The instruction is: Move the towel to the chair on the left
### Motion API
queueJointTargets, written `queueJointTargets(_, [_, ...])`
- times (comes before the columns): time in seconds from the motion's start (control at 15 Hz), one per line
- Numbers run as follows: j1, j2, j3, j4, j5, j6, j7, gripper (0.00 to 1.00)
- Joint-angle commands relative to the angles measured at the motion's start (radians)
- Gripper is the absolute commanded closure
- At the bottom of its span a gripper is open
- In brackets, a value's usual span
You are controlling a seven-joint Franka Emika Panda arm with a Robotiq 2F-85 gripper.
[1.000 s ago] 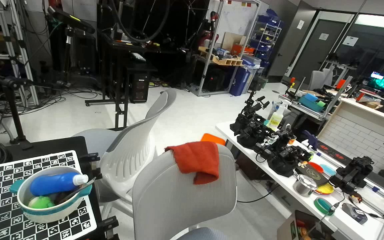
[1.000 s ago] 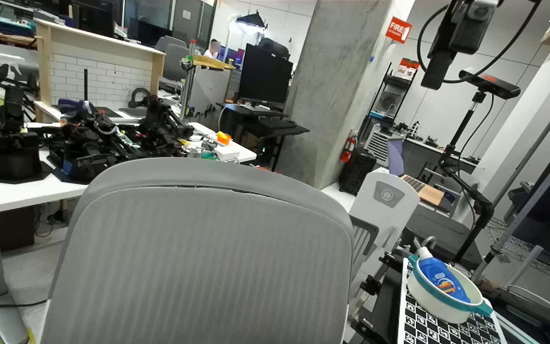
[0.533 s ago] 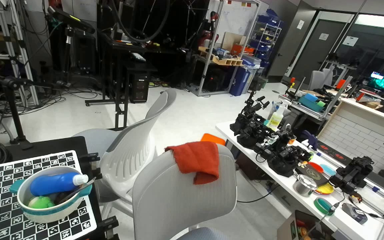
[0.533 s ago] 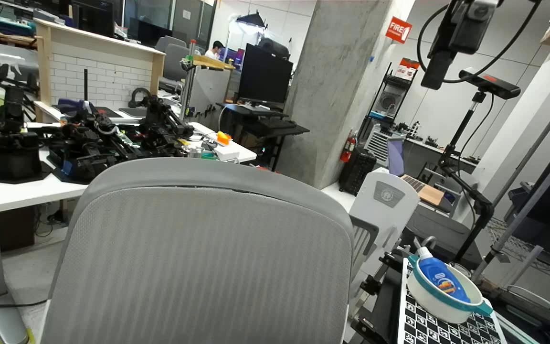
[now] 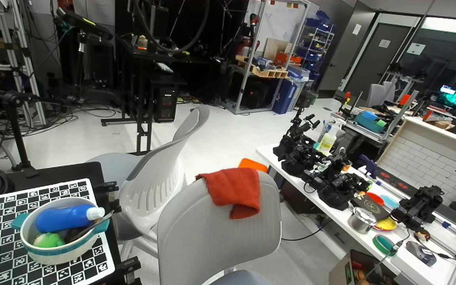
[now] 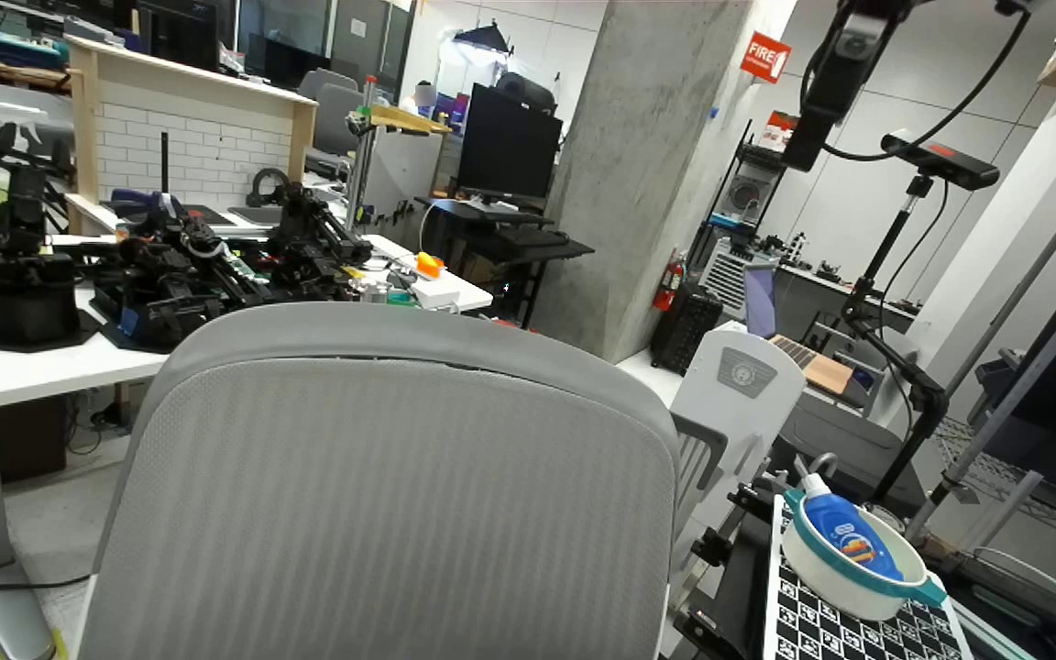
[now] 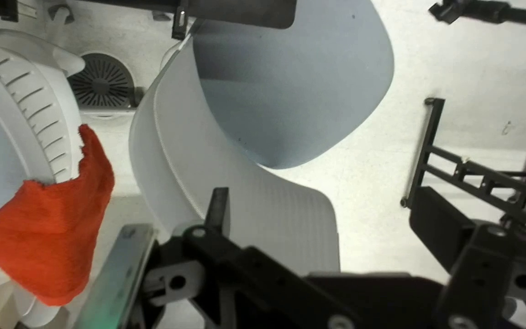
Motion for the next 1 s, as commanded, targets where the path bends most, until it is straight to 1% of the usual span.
queueJointTargets(0.0, [-0.06, 0.016, 0.008, -0.015, -0.092, 0.092, 0.03, 0.0])
queueJointTargets(0.27, [-0.115, 0.074, -0.012, -0.044, -0.173, 0.213, 0.032, 0.0])
queueJointTargets(0.47, [-0.149, 0.162, -0.028, -0.045, -0.213, 0.329, 0.048, 0.0])
queueJointTargets(0.67, [-0.165, 0.266, -0.042, -0.024, -0.225, 0.434, 0.061, 0.0])
queueJointTargets(0.93, [-0.163, 0.409, -0.057, 0.014, -0.238, 0.58, 0.081, 0.0])
